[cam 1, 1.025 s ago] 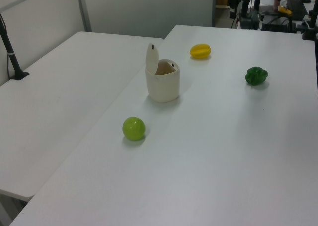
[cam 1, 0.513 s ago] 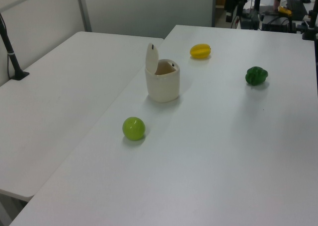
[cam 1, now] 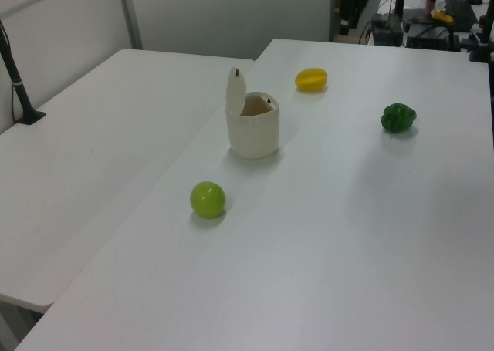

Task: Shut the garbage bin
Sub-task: 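Move the gripper over the cream bin and lower it toward the open lid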

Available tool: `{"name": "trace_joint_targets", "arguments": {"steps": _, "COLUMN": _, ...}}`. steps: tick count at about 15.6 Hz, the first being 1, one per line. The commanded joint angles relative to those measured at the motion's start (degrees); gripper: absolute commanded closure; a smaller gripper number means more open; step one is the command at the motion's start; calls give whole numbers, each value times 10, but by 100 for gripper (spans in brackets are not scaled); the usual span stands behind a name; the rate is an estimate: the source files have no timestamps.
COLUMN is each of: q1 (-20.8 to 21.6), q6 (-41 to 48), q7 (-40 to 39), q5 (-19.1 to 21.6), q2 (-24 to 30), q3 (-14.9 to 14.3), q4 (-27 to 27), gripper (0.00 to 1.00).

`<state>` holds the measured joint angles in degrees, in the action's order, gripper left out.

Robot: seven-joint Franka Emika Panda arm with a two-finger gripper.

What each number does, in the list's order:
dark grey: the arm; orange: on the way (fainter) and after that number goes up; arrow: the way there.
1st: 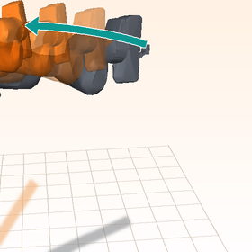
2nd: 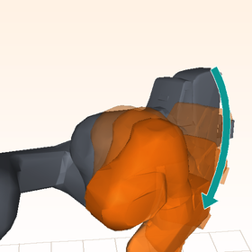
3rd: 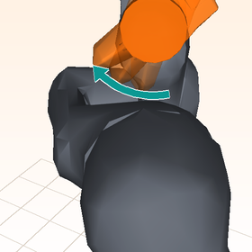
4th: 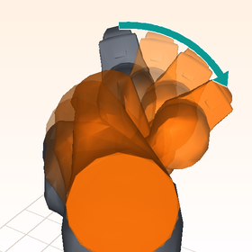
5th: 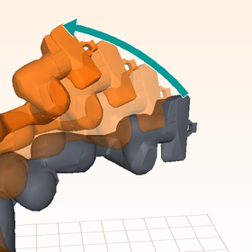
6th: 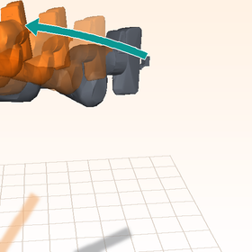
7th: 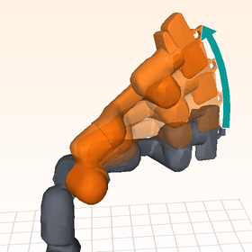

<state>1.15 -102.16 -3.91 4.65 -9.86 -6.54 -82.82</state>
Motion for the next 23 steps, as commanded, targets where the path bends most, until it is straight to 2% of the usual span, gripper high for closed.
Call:
{"name": "trace_joint_targets", "arguments": {"steps": 1, "q1": 4, "q6": -54, "q7": -18, "q5": 3, "q2": -6, "q3": -3, "q4": -1, "gripper": 100}}
{"name": "trace_joint_targets", "arguments": {"steps": 5, "q1": 5, "q6": -144, "q7": -54, "q5": 4, "q2": -32, "q3": -1, "q4": -1, "gripper": 100}}
{"name": "trace_joint_targets", "arguments": {"steps": 9, "q1": 6, "q6": -262, "q7": -85, "q5": 13, "q2": -60, "q3": 22, "q4": 1, "gripper": 100}}
{"name": "trace_joint_targets", "arguments": {"steps": 12, "q1": 31, "q6": -359, "q7": -76, "q5": 13, "q2": -89, "q3": 28, "q4": 2, "gripper": 100}}
{"name": "trace_joint_targets", "arguments": {"steps": 15, "q1": 51, "q6": -419, "q7": -5, "q5": 5, "q2": -111, "q3": 27, "q4": 5, "gripper": 100}}
{"name": "trace_joint_targets", "arguments": {"steps": 17, "q1": 56, "q6": -446, "q7": -28, "q5": 3, "q2": -131, "q3": 28, "q4": 19, "gripper": 100}}
{"name": "trace_joint_targets", "arguments": {"steps": 21, "q1": 74, "q6": -584, "q7": -30, "q5": 4, "q2": -183, "q3": 28, "q4": 29, "gripper": 100}}
{"name": "trace_joint_targets", "arguments": {"steps": 23, "q1": 79, "q6": -624, "q7": -34, "q5": 3, "q2": -202, "q3": 28, "q4": 35, "gripper": 100}}
